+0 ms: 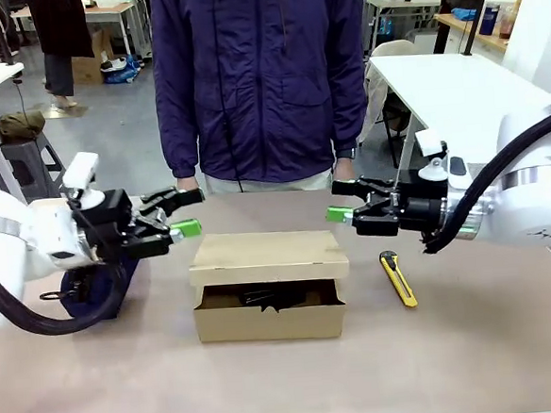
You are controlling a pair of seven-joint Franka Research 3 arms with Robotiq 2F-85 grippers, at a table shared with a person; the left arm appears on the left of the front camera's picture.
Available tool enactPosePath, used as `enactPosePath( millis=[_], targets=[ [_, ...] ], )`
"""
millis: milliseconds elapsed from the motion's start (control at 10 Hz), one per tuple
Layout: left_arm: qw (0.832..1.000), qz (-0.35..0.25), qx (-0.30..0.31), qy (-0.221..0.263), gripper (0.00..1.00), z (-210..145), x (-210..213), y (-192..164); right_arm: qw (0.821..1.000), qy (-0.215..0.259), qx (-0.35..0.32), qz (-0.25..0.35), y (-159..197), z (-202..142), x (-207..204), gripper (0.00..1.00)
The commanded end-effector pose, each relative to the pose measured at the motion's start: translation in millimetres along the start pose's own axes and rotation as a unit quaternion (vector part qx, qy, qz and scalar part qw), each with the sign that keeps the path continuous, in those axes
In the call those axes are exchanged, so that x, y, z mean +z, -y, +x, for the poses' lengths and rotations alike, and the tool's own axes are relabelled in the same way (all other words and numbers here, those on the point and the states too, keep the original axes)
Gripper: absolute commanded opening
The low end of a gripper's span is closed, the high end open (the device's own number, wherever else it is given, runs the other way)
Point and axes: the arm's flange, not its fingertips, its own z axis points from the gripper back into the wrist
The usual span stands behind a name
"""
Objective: Pack the item into the box.
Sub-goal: Close the Mailer Box.
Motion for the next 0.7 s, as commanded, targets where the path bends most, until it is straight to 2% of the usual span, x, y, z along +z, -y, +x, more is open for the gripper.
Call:
enactPosePath(
  millis=[0, 400, 600],
  targets=[
    [0.999, 0.005, 0.0, -0.036, 1.0, -8, -10, -7, 0.999, -0.033, -0.022, 0.006, 5, -4, -13, 1.0],
    [0.997, 0.025, 0.02, -0.067, 1.0, -28, -15, -22, 0.993, -0.101, -0.05, 0.037, 10, -29, -33, 1.0],
    [0.994, 0.002, 0.041, -0.097, 1.0, -37, -16, -20, 0.99, -0.123, -0.054, 0.039, 11, -34, -36, 1.0]
  ],
)
